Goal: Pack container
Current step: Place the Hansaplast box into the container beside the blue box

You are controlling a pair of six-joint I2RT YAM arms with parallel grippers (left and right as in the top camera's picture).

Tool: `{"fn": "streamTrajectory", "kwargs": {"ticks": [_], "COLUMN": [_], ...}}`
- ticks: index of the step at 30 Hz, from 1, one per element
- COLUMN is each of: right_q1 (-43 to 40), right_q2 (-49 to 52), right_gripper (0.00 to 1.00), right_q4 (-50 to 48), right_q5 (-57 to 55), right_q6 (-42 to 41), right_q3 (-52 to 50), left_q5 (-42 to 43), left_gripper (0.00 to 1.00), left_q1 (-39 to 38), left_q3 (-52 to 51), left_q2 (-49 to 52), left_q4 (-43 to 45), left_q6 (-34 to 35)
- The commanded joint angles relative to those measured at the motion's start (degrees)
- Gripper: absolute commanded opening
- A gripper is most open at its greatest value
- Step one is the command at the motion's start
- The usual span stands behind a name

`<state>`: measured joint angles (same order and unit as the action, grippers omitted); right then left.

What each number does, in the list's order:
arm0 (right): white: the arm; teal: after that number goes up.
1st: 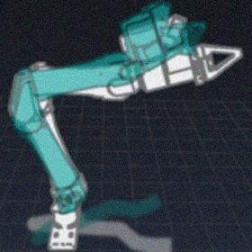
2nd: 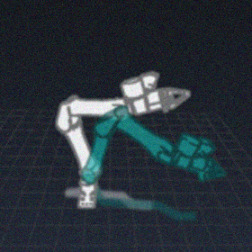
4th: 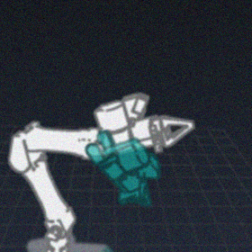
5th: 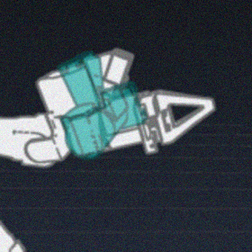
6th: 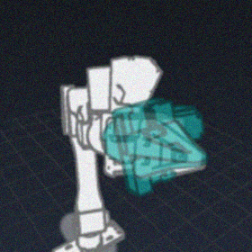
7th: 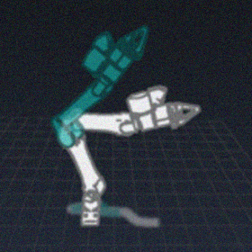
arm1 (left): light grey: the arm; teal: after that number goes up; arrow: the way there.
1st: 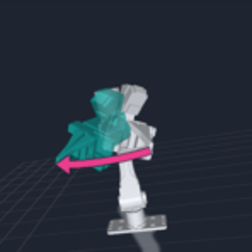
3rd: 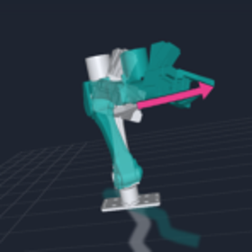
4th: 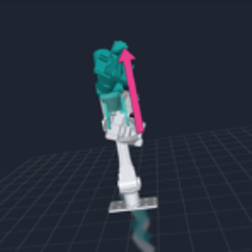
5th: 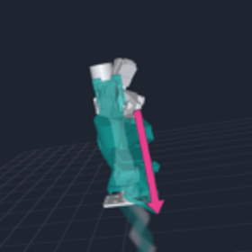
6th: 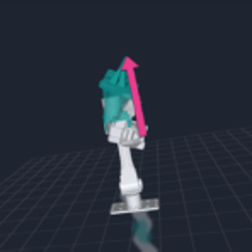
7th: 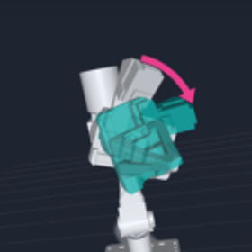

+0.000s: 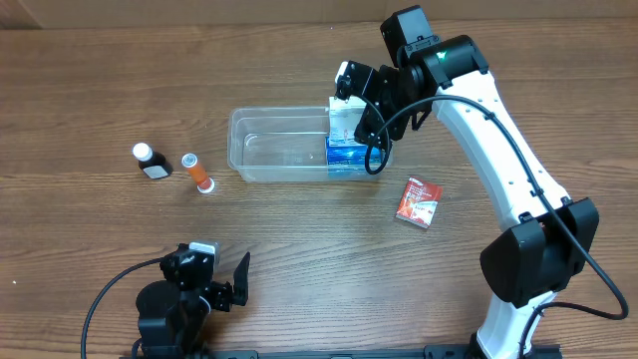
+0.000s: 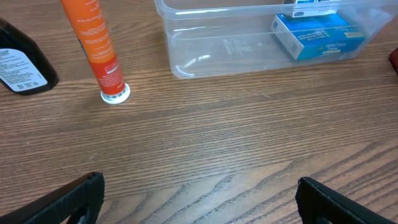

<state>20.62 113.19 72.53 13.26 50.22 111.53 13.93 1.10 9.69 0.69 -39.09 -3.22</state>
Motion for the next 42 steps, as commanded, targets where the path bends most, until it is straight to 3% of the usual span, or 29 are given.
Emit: {"fn": "streamTrajectory", "kwargs": {"ticks": [1, 3, 5, 7, 13, 42], "right_q1": [0.0, -0.1, -0.1, -0.1, -0.1, 0.1], "right_q2": [-1.7, -1.6, -0.6, 1.3, 6.0, 6.0], "right_gripper": [0.91, 0.88, 0.77, 0.68, 0.63, 0.62], "right_q4": [-3.8, -7.3, -12.6, -13.9, -12.4, 7.6], "right_q5": [0.9, 0.6, -1.1, -1.2, -1.6, -0.5], "right_q6": [-5.1, -11.3, -24.7, -32.6, -41.6, -44.7], "right_q3": [-0.3, -0.3, -0.3, -0.3, -0.3, -0.2], "left_q5": [0.0, 0.0, 0.0, 0.0, 0.0, 0.0], "left_gripper": [1.0, 1.0, 1.0, 1.0, 1.0, 1.0], "left_q1": [-0.4, -0.4, -0.4, -0.4, -0.4, -0.4], "left_q3": [-0.2, -0.2, -0.2, -0.2, -0.2, -0.2], "left_q2": [-0.4, -0.4, -0.4, -0.4, -0.4, -0.4], "left_q4": [0.2, 0.2, 0.2, 0.2, 0.2, 0.2], "left_q6": [-0.6, -0.6, -0.7, -0.7, -0.7, -0.6]}}
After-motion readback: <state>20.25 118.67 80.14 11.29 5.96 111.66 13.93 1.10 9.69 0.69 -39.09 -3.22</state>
